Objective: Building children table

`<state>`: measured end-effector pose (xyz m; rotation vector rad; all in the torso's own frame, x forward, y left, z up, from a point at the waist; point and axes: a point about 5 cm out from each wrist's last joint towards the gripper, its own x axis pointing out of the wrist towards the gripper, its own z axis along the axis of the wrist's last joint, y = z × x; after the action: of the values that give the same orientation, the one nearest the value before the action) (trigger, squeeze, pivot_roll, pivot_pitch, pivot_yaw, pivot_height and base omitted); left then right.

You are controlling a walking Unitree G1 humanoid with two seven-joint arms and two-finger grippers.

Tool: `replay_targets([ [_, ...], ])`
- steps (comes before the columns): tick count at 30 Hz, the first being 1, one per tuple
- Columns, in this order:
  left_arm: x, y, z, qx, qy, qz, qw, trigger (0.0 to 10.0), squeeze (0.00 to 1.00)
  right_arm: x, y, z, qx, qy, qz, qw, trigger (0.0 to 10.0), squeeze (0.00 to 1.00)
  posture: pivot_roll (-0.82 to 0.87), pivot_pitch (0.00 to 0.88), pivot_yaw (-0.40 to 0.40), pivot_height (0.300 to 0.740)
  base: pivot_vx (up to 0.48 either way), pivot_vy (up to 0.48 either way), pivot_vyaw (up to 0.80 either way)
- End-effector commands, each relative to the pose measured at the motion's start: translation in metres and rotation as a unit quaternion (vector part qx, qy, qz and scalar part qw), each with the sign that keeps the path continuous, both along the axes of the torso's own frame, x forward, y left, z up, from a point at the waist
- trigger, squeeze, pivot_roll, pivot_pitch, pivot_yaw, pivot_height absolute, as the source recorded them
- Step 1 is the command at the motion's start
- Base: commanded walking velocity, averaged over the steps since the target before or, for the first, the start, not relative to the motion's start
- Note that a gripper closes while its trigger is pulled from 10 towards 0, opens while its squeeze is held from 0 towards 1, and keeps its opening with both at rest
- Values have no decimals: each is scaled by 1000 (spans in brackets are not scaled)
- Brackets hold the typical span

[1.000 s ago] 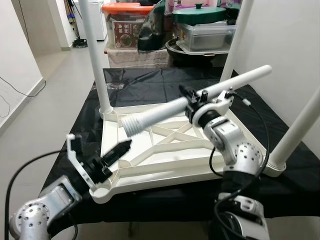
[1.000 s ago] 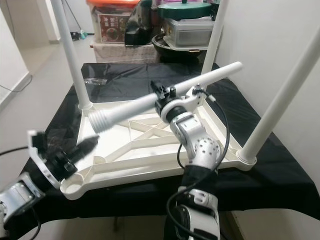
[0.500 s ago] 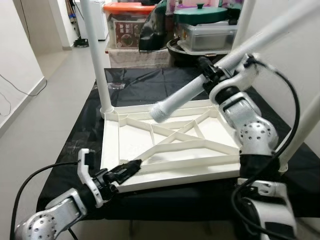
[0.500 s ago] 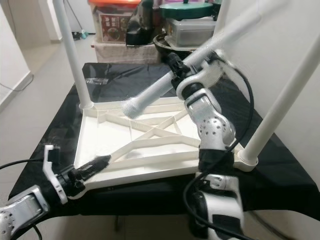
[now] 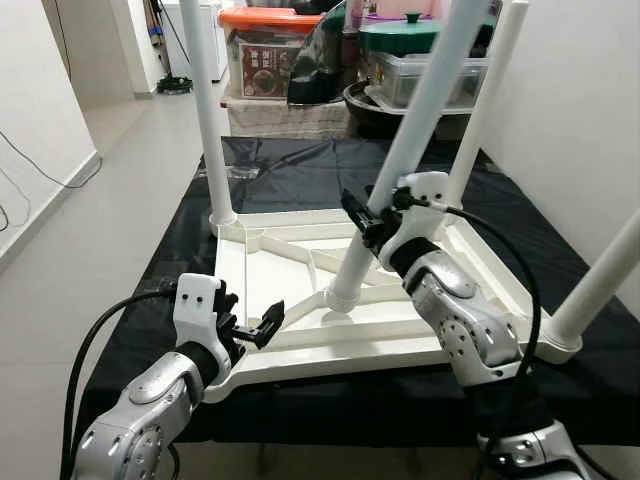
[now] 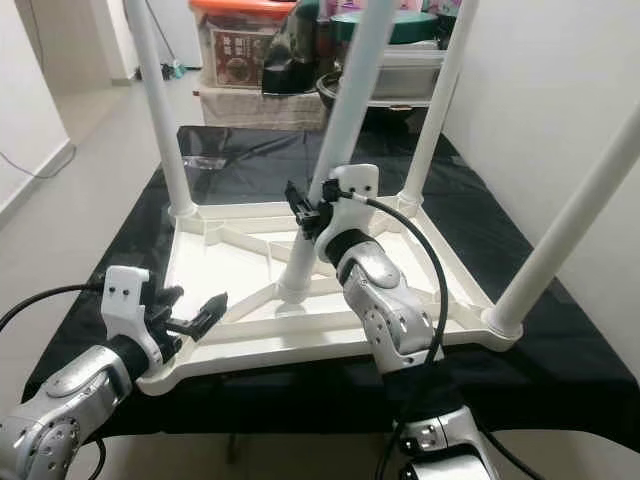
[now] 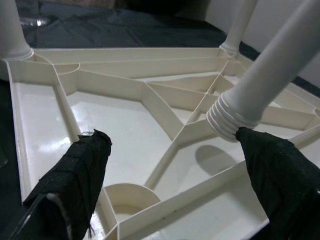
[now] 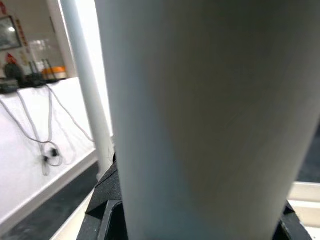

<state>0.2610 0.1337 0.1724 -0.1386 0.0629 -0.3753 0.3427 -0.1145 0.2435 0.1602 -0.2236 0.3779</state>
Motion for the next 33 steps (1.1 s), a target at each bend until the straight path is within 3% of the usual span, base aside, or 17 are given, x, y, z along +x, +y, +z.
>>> replay_targets([
  [1, -1, -1, 0, 11, -5, 5, 1000, 10000, 0, -3, 3, 7, 3, -21, 3, 1000, 10000, 0, 38, 0, -64, 740, 0, 0, 800],
  [12, -4, -14, -1, 42, -35, 24, 998, 10000, 0, -3, 3, 16, 46, -35, 3, 998, 10000, 0, 44, 0, -75, 740, 0, 0, 800],
  [33, -7, -16, -5, 50, -33, 34, 998, 10000, 0, 0, -2, 21, 44, -47, 16, 998, 10000, 0, 47, 0, -72, 740, 0, 0, 800],
])
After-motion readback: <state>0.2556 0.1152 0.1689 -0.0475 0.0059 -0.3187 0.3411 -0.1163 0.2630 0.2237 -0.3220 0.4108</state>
